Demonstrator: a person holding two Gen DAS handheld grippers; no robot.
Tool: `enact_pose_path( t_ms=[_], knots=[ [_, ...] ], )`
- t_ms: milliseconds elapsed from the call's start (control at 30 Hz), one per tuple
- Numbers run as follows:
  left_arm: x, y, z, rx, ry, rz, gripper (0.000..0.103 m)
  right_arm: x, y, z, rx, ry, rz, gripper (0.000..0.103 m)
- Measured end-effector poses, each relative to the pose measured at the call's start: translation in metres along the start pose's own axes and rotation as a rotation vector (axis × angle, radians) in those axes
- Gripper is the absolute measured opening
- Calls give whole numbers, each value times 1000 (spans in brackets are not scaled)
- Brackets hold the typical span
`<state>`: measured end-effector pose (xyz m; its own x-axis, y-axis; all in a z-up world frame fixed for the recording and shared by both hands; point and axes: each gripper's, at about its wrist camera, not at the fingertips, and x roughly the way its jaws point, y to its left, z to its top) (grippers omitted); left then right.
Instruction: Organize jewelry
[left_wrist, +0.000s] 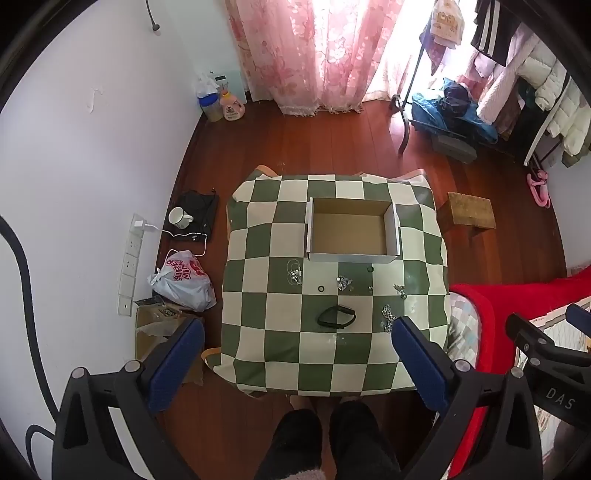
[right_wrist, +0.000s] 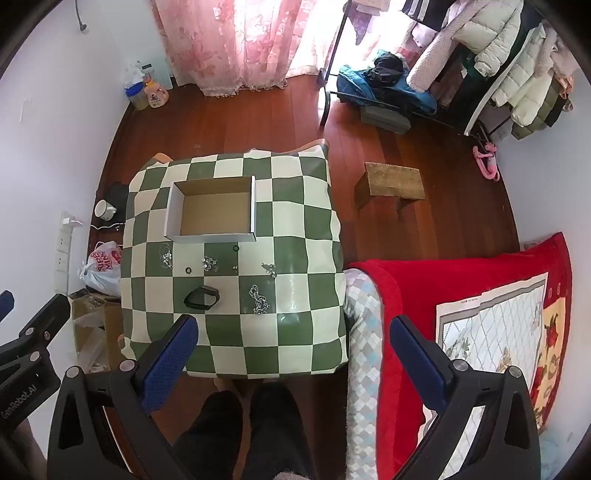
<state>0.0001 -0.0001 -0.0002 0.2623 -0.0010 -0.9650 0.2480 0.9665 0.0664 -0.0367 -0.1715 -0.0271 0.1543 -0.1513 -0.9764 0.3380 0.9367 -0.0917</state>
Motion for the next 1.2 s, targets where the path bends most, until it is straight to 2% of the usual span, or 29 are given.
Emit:
enact_pose_path(
  t_ms=[1200],
  knots=[
    [-15, -6, 9, 4, -24, -17, 103, -3, -1, 3, 0, -5, -11, 103]
  ],
)
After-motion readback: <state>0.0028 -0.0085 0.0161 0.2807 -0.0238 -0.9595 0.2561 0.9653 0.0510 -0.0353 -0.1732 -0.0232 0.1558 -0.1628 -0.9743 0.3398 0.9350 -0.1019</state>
